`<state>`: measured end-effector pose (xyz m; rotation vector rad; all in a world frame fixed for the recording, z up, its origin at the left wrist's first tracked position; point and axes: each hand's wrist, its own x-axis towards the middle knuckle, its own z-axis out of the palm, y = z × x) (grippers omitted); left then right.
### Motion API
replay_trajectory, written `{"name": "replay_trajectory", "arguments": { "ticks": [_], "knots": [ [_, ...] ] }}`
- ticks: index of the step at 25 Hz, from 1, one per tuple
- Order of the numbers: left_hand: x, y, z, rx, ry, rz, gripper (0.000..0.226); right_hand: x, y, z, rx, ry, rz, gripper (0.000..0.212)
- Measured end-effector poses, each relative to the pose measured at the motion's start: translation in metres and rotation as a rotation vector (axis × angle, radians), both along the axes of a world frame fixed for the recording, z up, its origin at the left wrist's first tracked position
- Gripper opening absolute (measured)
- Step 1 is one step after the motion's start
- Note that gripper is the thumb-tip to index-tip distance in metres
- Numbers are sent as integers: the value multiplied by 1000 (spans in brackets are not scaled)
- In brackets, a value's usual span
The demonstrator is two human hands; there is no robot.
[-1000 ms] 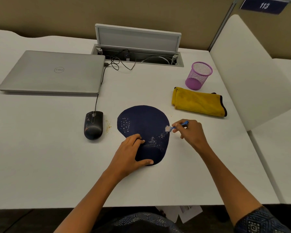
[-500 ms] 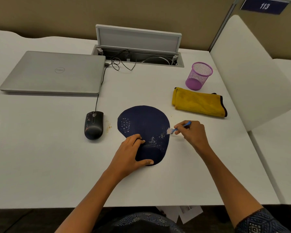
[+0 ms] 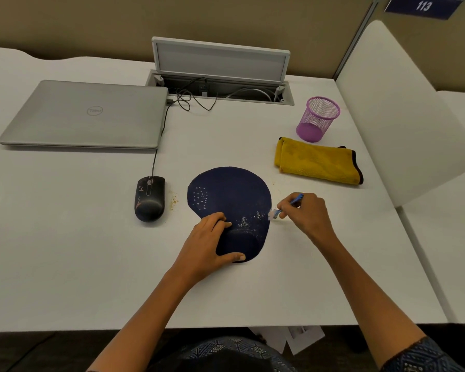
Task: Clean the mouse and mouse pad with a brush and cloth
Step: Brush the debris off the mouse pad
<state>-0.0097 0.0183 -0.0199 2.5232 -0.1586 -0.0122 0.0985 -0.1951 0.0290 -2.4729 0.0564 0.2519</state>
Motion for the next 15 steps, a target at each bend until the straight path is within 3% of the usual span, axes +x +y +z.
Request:
{"name": "replay_trajectory", "arguments": {
  "ticks": [5, 12, 15],
  "knots": [
    [1, 0, 1, 11, -6, -4, 77, 0, 19, 9, 201, -33, 103, 24],
    [0, 0, 2, 5, -10, -3, 76, -3, 0, 4, 1, 58, 62, 25],
    [0, -1, 3, 1, -7, -2, 76, -2, 10, 13, 74, -26, 102, 22]
  ]
}}
